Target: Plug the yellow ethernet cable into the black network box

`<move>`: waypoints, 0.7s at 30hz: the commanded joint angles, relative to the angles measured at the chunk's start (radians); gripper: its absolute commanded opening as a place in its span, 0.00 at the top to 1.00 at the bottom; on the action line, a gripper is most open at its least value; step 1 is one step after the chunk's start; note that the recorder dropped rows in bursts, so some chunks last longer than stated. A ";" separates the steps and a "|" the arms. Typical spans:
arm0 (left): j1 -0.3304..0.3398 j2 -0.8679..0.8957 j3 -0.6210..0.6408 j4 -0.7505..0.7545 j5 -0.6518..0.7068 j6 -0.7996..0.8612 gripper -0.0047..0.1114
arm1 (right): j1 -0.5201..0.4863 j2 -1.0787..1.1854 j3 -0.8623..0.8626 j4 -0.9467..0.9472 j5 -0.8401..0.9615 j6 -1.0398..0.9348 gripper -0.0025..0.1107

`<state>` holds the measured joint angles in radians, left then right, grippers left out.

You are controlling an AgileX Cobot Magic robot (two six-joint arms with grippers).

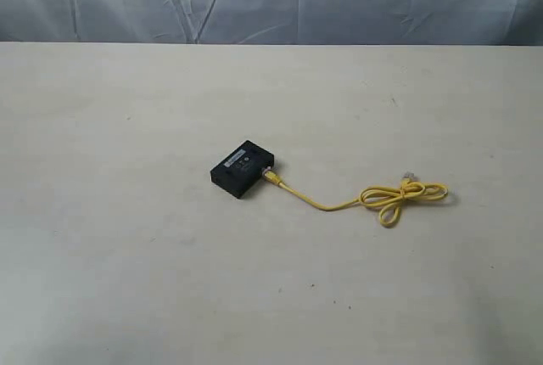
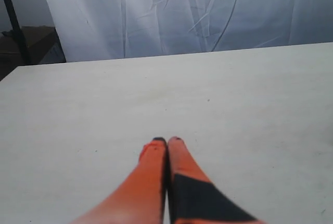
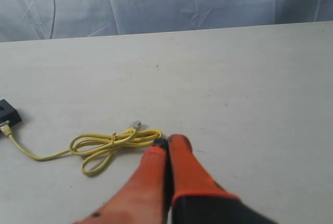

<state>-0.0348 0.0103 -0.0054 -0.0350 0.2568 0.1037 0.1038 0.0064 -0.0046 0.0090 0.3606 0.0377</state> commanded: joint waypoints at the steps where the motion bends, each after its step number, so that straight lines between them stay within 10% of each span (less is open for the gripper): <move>1: 0.002 -0.010 0.005 0.012 0.008 0.002 0.96 | -0.002 -0.006 0.005 0.002 -0.006 -0.004 0.98; 21: 0.002 -0.010 0.005 0.008 -0.028 -0.112 0.96 | -0.002 -0.006 0.005 -0.001 -0.005 -0.004 0.98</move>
<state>-0.0348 0.0047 -0.0054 -0.0281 0.2493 0.0138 0.1038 0.0064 -0.0022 0.0090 0.3626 0.0377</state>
